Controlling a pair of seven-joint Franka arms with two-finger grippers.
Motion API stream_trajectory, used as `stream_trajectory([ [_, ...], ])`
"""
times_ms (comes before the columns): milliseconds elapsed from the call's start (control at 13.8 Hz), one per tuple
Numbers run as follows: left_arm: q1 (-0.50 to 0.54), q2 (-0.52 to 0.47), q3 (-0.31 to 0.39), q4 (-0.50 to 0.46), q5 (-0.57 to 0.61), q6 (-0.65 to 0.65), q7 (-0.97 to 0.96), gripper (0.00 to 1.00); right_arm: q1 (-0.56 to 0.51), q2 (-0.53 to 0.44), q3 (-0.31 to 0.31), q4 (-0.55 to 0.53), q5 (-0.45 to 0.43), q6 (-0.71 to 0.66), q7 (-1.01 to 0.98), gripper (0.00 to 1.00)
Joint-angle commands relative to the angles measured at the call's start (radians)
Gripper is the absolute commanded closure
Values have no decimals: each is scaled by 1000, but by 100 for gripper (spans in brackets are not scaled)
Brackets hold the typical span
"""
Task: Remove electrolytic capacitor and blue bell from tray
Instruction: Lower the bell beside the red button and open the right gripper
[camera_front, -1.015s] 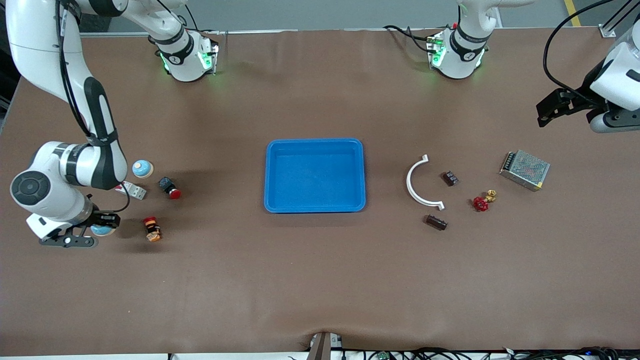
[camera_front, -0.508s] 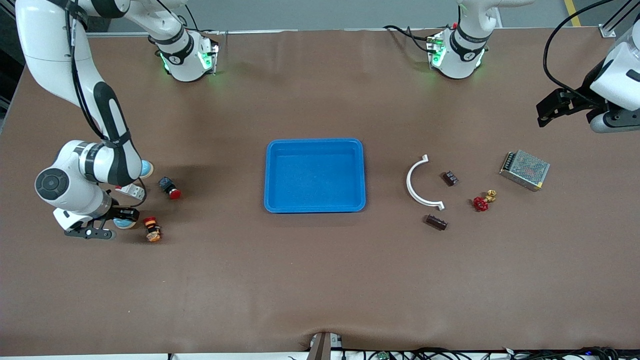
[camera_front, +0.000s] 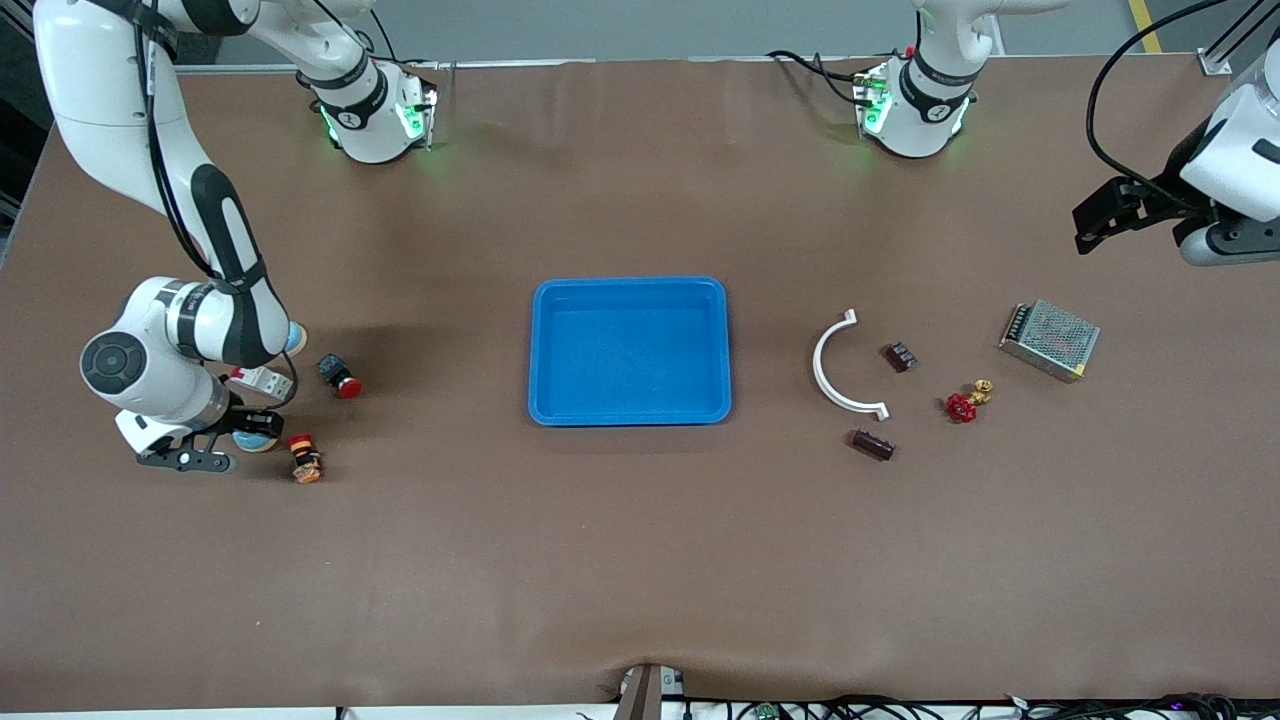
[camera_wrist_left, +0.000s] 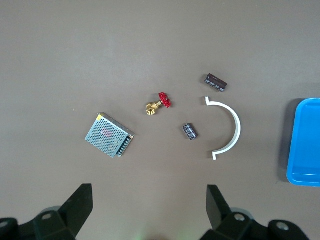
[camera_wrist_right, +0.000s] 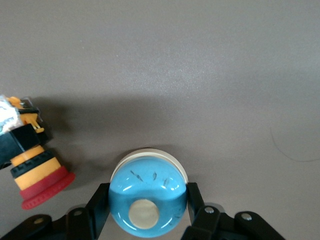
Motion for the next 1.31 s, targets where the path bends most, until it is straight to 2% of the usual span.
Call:
stream_trajectory([
  [0, 3, -26, 1, -17, -21, -11, -2, 0, -39, -40, 24, -37, 96, 11, -112, 100],
  [218, 3, -26, 1, -17, -21, -11, -2, 0, -48, -39, 22, -36, 192, 9, -209, 100],
  [1232, 3, -28, 1, -17, -21, -11, -1, 0, -48, -23, 24, -37, 197, 68, -210, 100],
])
